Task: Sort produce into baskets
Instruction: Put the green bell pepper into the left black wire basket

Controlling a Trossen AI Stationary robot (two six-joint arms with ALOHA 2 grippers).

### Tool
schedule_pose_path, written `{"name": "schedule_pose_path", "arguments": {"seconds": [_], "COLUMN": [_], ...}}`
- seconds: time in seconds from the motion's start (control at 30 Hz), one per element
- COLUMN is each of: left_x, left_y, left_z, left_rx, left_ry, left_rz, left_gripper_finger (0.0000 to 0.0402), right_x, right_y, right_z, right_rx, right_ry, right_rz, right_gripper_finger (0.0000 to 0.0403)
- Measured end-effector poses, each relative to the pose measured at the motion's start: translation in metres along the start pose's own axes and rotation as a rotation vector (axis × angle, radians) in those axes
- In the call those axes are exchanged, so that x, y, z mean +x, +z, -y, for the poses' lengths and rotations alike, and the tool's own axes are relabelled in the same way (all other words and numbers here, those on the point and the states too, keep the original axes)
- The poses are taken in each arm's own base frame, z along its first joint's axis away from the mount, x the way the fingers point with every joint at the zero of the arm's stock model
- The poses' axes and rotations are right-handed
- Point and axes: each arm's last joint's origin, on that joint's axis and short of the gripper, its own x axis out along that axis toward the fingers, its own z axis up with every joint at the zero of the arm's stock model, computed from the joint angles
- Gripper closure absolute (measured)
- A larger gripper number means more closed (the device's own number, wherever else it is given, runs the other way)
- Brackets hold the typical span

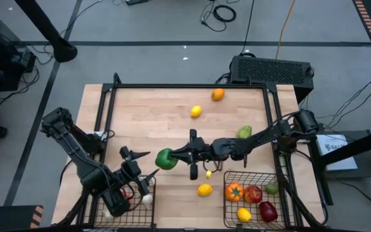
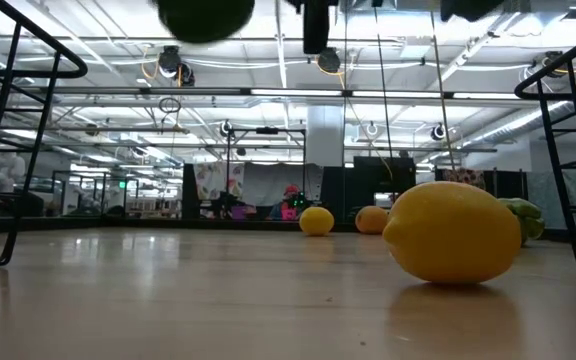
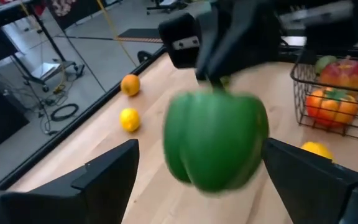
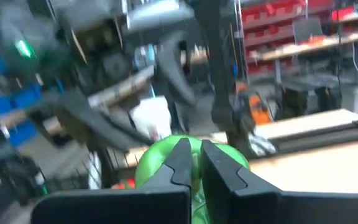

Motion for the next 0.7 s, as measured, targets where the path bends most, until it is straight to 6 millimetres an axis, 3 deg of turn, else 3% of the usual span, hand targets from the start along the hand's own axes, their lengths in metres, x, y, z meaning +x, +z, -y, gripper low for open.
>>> {"name": "schedule_pose_path", "arguments": {"seconds": [0.3, 0.4, 0.53, 0.7], "left_x": [0.01, 0.016, 0.026, 0.04], "left_y": [0.002, 0.002, -0.005, -0.022], "left_z": [-0.002, -0.003, -0.006, -0.007], "left_rx": [0.028, 0.014, 0.026, 0.044], "left_ry": [-0.007, -0.017, -0.015, -0.04], "left_rz": [-0.068, -0.112, -0.17, -0.256], "left_gripper_finger": [0.0056, 0.0056, 0.0056, 0.0056], "right_x": [0.01, 0.013, 0.018, 0.023], "right_y": [-0.001, -0.013, -0.044, -0.059], "right_z": [0.001, 0.005, 0.011, 0.016], "right_rx": [-0.183, -0.191, -0.201, -0.197], "right_ry": [-0.141, -0.179, -0.192, -0.204], "right_rz": [-0.459, -0.496, -0.584, -0.602], "right_gripper_finger": [0.0395, 0.0395, 0.0395, 0.0393]}}
